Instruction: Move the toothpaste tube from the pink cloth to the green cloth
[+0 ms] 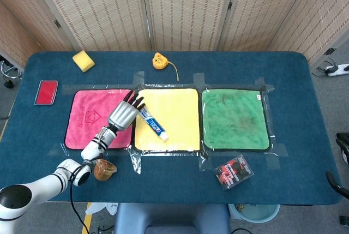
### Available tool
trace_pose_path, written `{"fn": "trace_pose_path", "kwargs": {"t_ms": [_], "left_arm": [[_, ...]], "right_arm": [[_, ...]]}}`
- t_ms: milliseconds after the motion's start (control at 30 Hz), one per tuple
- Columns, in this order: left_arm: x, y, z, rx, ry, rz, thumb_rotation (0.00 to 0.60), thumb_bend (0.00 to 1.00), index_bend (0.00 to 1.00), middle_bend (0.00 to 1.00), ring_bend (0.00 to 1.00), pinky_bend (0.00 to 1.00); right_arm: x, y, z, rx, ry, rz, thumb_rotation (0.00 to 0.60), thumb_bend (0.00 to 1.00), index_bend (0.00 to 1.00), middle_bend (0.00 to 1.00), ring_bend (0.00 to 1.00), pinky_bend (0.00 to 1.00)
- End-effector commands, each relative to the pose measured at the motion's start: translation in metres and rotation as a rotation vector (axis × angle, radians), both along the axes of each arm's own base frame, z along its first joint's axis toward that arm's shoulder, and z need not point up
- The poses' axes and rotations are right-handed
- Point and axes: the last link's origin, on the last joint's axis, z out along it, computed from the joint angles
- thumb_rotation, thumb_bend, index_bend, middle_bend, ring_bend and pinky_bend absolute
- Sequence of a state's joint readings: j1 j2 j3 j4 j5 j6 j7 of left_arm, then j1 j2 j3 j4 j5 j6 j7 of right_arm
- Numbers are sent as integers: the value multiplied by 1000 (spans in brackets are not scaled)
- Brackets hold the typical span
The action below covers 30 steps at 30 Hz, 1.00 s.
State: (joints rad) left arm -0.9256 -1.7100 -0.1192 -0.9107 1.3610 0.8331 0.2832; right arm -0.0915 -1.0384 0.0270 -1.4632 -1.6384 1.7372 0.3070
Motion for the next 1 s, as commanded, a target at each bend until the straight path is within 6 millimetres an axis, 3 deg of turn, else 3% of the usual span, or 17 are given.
{"fn": "trace_pose_path", "kwargs": {"t_ms": [33,533,1000], "left_arm": [[-4,-2,-3,-17,8,9,600,351,195,125,83,2],[20,0,-42,-68,47,-11,600,344,147,122,50,2],[72,-8,-67,-83,-90,-45,600,344,147,122,51,2]], "right_arm": [[0,0,-1,2,0,1,600,383,75,115,153,77],[2,6,2,-10,9,-14,600,383,75,115,154,77],[0,9,5,-22,6,-20,600,383,75,115,151,77]]}}
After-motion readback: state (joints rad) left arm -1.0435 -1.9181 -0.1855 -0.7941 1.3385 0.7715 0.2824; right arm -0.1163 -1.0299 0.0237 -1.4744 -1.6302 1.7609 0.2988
